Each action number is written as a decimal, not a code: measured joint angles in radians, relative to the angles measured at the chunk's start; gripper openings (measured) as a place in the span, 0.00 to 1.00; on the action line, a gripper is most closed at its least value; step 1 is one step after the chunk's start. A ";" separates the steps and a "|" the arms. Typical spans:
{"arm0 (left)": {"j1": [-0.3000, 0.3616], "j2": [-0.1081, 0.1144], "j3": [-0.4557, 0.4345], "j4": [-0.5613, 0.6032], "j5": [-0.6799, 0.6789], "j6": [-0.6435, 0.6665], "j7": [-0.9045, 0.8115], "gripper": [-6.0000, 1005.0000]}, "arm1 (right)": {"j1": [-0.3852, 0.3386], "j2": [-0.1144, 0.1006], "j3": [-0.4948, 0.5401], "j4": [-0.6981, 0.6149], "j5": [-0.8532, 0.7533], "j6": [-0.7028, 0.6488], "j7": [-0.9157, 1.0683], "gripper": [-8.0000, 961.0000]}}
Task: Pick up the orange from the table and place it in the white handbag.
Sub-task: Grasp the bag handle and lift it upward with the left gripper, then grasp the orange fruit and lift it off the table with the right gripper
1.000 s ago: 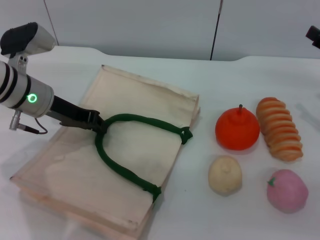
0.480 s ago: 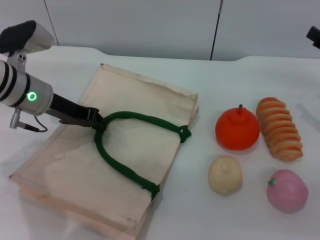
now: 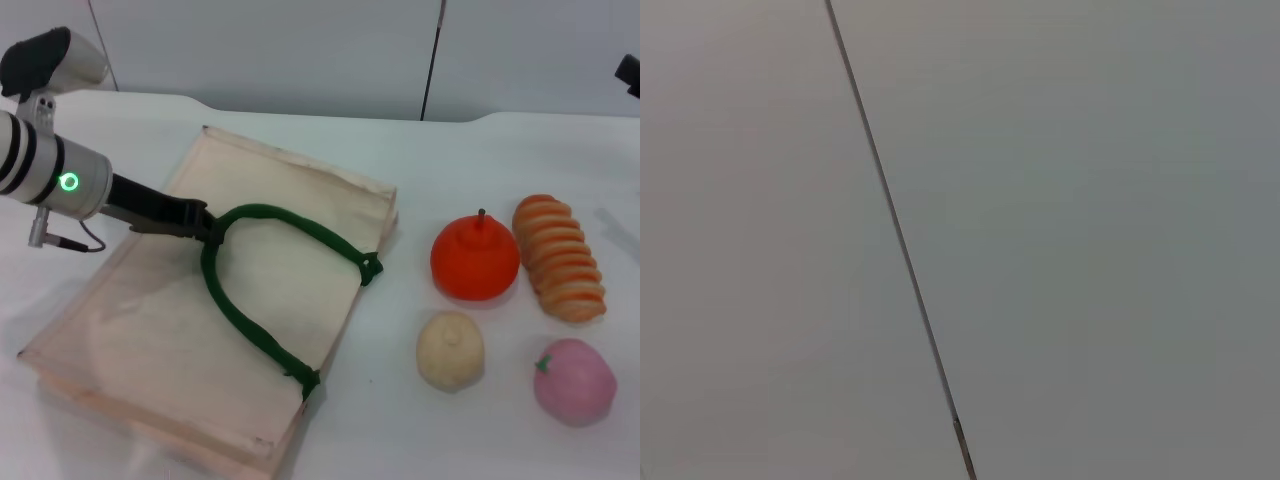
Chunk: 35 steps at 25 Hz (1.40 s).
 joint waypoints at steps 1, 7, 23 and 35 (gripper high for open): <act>0.000 -0.001 0.000 -0.002 -0.016 0.005 0.010 0.11 | 0.000 0.000 0.002 0.000 -0.002 0.000 0.000 0.93; -0.003 -0.001 0.000 -0.030 -0.109 0.074 0.072 0.11 | -0.001 -0.001 0.004 0.000 -0.016 0.008 0.000 0.93; 0.012 -0.016 0.000 -0.211 -0.335 0.345 0.194 0.11 | -0.003 -0.020 0.022 -0.104 -0.218 0.125 0.167 0.93; 0.019 -0.017 0.000 -0.315 -0.463 0.480 0.208 0.11 | 0.012 -0.020 0.110 -0.245 -0.545 0.328 0.304 0.92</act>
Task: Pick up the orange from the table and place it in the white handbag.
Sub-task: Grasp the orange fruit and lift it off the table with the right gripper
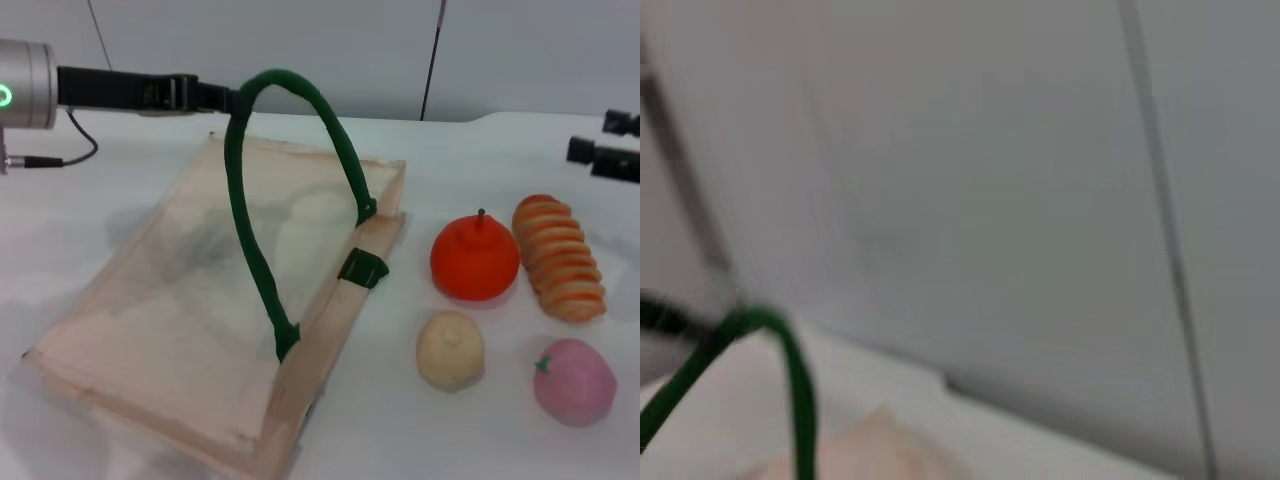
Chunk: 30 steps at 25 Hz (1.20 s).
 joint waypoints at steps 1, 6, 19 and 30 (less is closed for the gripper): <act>0.000 0.000 0.000 -0.009 -0.009 0.008 0.000 0.11 | 0.003 0.001 0.000 -0.007 -0.020 0.011 0.001 0.93; -0.004 0.001 0.000 -0.058 -0.039 0.044 -0.002 0.11 | 0.028 0.012 -0.003 -0.030 -0.125 0.073 0.003 0.93; -0.029 0.001 0.000 -0.170 -0.097 0.130 -0.016 0.11 | 0.115 0.079 -0.009 -0.034 -0.328 0.020 0.001 0.93; -0.049 0.003 0.000 -0.183 -0.130 0.166 -0.024 0.11 | 0.171 0.082 -0.047 0.026 -0.402 0.001 0.001 0.93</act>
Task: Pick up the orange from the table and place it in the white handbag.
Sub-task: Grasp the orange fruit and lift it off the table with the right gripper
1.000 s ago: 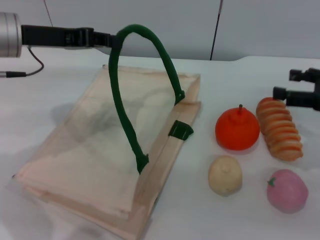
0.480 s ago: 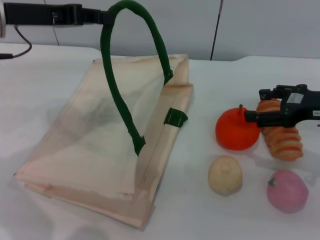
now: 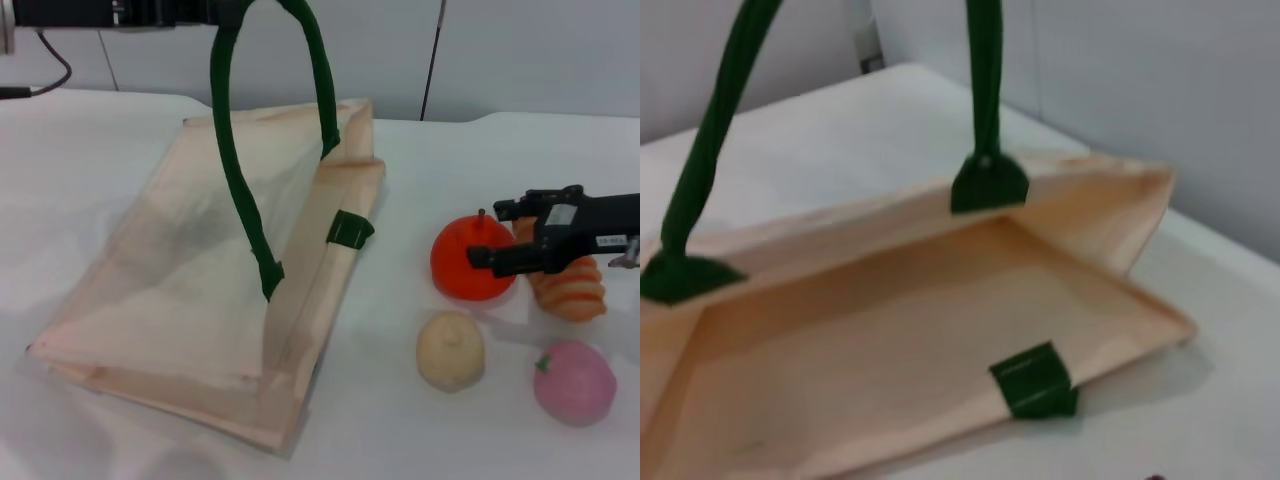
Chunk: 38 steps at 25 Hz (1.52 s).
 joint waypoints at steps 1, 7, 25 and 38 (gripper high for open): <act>0.000 0.000 0.000 -0.009 -0.006 0.004 -0.001 0.11 | 0.010 0.000 -0.006 0.016 -0.005 -0.013 0.000 0.93; -0.005 -0.002 0.000 -0.042 -0.012 0.015 -0.011 0.11 | 0.042 0.001 -0.044 0.056 -0.008 -0.076 0.002 0.93; -0.009 -0.002 0.000 -0.042 -0.022 0.025 -0.014 0.11 | 0.058 0.001 -0.136 0.081 -0.019 -0.218 0.064 0.93; -0.010 -0.002 0.000 -0.042 -0.022 0.024 -0.014 0.11 | 0.066 0.003 -0.165 0.094 -0.061 -0.258 0.090 0.93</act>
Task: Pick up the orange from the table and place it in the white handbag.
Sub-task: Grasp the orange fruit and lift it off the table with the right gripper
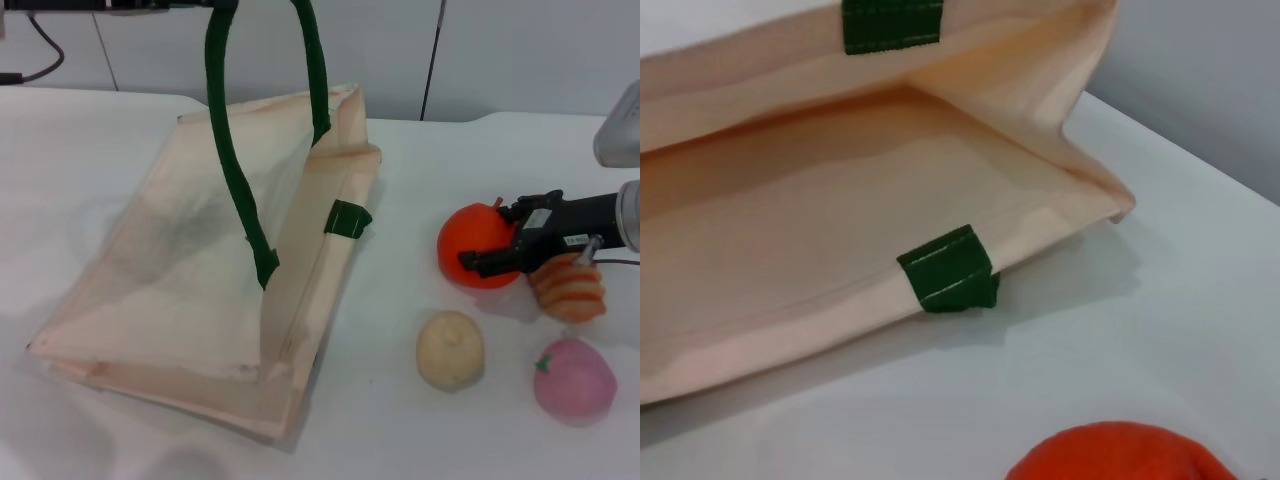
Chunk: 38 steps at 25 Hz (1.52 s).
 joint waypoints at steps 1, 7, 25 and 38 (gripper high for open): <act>0.000 0.000 0.000 0.000 0.000 0.000 0.000 0.11 | 0.000 0.000 0.000 0.000 0.000 -0.002 0.000 0.93; 0.002 0.000 0.000 0.000 0.000 0.000 0.000 0.11 | 0.000 0.000 -0.007 0.000 -0.001 -0.006 0.002 0.92; 0.003 0.000 0.000 0.000 0.000 0.000 -0.003 0.11 | 0.000 -0.001 -0.015 -0.007 -0.024 -0.006 0.039 0.53; 0.005 0.001 0.000 0.000 0.000 0.000 -0.004 0.11 | 0.000 0.000 -0.010 -0.010 -0.026 -0.005 0.042 0.42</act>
